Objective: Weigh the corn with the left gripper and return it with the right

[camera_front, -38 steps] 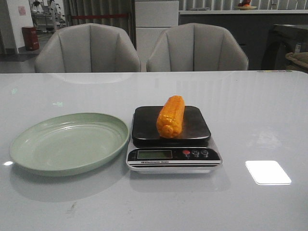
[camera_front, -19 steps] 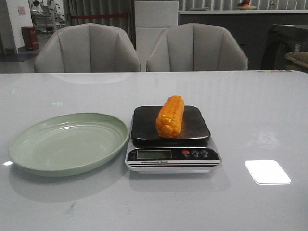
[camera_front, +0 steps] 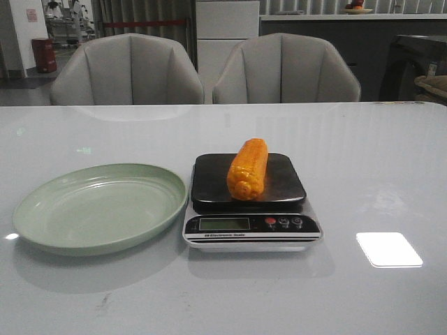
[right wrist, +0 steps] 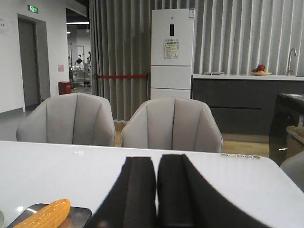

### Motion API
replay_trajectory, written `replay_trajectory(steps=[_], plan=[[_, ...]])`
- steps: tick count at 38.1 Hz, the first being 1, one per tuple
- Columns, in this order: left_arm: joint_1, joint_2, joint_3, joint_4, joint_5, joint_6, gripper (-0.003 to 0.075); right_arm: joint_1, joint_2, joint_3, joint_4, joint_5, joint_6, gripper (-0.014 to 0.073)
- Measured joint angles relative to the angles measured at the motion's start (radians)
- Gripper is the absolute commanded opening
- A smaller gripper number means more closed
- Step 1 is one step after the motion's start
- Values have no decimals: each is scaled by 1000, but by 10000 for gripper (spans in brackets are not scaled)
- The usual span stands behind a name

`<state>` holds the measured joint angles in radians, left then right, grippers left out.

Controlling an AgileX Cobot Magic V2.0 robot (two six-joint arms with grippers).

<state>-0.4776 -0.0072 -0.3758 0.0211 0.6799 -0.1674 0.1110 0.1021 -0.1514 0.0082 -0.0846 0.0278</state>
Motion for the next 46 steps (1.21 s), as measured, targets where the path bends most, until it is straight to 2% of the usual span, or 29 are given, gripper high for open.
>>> replay_trajectory(steps=[7,12,20,24,29,30,38,46], plan=[[0,0,0,0,0,0,113,0,209,-215,0,223,0,186],[0,0,0,0,0,0,113,0,309,-300,0,374,0,186],[0,0,0,0,0,0,113,0,335,-312,8,443,0,196],[0,0,0,0,0,0,113,0,336,-312,43,450,0,325],[0,0,0,0,0,0,113,32,372,-319,109,448,0,592],[0,0,0,0,0,0,114,52,386,-323,117,446,0,617],[0,0,0,0,-2,0,113,216,583,-401,156,445,2,595],[0,0,0,0,-2,0,113,323,878,-610,242,458,2,594]])
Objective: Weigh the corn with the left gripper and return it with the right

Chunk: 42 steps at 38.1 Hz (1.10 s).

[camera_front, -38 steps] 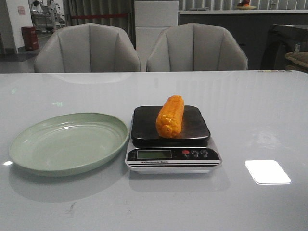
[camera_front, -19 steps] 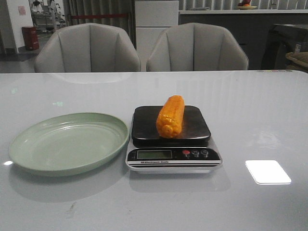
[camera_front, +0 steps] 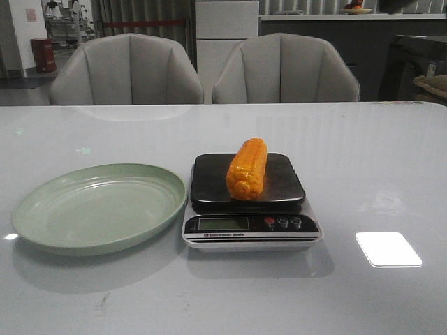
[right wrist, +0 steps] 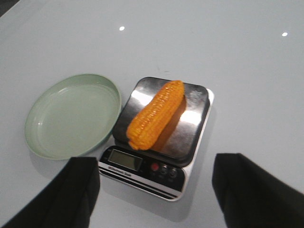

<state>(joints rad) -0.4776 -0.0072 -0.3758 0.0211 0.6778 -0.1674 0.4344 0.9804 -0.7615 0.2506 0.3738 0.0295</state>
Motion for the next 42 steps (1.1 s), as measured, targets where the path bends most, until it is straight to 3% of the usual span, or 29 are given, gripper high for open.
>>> replay_trajectory(steps=[13,18,23,31,42], plan=[[0,0,0,0,0,0,113,50,473,-441,21,164,111,594],[0,0,0,0,0,0,113,64,633,-591,-10,236,219,594],[0,0,0,0,0,0,113,89,758,-705,-123,321,383,566],[0,0,0,0,0,0,113,123,903,-815,-288,467,602,531],[0,0,0,0,0,0,113,139,1015,-833,-299,564,668,524]])
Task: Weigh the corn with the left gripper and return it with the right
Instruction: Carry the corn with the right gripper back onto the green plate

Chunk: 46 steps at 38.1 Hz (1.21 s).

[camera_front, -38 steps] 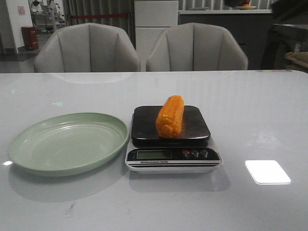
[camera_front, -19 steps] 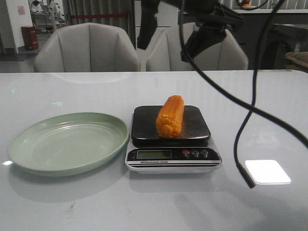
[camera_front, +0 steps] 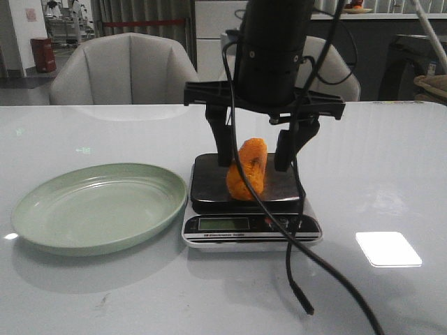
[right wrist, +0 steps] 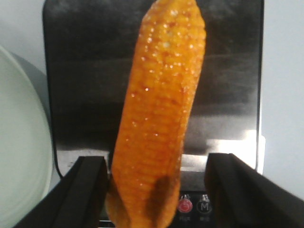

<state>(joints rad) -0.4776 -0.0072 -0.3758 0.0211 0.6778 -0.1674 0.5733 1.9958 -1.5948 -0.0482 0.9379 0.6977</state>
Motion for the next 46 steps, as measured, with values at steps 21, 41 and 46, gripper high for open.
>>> replay_trajectory(steps=[21,41,46], plan=[[0,0,0,0,0,0,113,83,48,-202,84,6,-30,134],[0,0,0,0,0,0,113,243,197,-243,185,-123,-45,507],[0,0,0,0,0,0,114,253,213,-243,190,-154,-45,554]])
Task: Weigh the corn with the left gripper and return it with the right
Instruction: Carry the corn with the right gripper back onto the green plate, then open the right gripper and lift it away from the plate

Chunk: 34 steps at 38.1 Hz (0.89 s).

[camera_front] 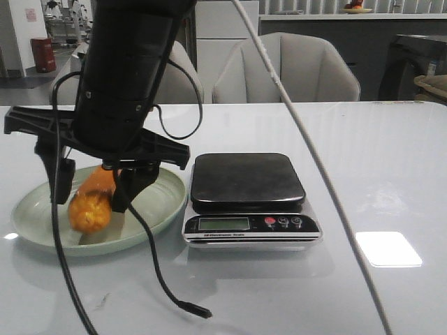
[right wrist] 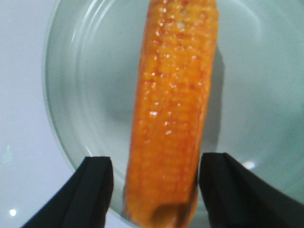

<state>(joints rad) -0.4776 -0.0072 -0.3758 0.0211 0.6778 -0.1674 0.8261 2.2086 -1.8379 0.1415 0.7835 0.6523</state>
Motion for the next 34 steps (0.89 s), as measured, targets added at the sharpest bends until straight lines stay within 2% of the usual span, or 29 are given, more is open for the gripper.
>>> replay_trajectory(steps=[7,12,27,31,34], plan=[[0,0,0,0,0,0,113,-4,1,0,2,9,-2,554],[0,0,0,0,0,0,113,-30,-26,0,0,55,-57,554],[0,0,0,0,0,0,113,-174,-225,9,-1,349,-501,554],[0,0,0,0,0,0,113,-223,-309,72,-1,363,-563,553],[0,0,0,0,0,0,113,-271,-412,174,-2,321,-579,553]])
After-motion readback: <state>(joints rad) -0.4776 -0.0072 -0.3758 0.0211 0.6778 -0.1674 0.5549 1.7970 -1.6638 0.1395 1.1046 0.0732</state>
